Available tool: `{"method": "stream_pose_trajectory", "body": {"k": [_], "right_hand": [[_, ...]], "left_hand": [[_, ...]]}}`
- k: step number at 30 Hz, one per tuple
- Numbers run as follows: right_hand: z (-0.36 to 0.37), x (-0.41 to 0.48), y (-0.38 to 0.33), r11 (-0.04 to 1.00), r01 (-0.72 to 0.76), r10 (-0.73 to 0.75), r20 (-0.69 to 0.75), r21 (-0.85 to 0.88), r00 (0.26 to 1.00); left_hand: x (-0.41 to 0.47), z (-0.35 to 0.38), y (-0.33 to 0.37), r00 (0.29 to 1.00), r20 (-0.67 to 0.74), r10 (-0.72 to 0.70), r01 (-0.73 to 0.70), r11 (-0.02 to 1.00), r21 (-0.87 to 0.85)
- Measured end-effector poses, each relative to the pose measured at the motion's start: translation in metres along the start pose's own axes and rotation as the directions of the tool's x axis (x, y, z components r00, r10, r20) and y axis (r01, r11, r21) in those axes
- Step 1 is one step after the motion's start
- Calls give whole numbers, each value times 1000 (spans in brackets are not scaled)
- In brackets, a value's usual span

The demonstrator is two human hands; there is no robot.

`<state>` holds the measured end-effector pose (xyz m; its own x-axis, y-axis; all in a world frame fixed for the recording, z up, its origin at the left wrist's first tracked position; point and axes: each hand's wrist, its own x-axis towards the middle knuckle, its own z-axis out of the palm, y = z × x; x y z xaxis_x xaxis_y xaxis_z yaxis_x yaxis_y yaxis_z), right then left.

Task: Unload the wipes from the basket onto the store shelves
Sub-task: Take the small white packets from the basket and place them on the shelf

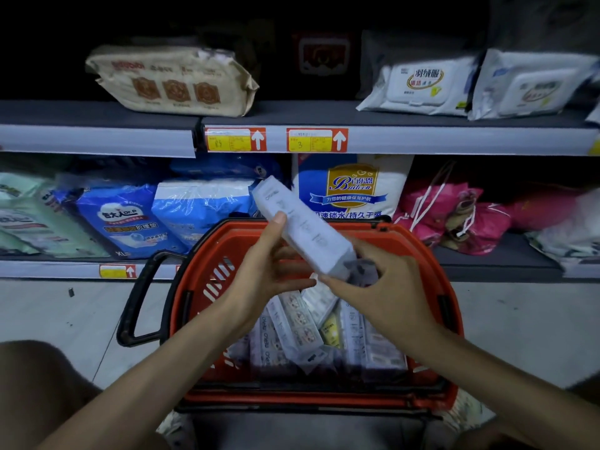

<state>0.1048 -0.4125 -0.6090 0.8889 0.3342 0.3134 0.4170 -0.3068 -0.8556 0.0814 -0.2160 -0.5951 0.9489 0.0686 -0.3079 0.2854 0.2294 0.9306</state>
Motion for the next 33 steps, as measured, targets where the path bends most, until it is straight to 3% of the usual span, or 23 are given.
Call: {"method": "stream_pose_trajectory", "body": {"k": [4,7,15,24,27,30,33], "right_hand": [[-1,3,5,847,393,-372,127,-359,919],[-6,7,-6,750,492,-435,230,-442,870],[-22,7,-45,795,462,-383,263,-394,885],[-52,55,-109,813,475,-456,140,-335,879],[-61,76,-133,839,482,-483,63,-254,874],[-71,96,-155,857,483,-493,-16,-178,870],[-81,116,-180,912,403,-398,-80,80,914]], "left_hand": [[-7,6,14,998,-58,20,-29,986,-164],[-16,4,27,996,-84,21,-37,982,-184],[-37,10,65,996,-68,57,-68,980,-186],[-36,25,143,938,-41,344,-341,938,65],[-36,34,178,901,-99,422,-413,905,101],[-38,43,212,882,-70,467,-457,881,121],[-35,43,242,834,-2,552,-542,820,184]]}}
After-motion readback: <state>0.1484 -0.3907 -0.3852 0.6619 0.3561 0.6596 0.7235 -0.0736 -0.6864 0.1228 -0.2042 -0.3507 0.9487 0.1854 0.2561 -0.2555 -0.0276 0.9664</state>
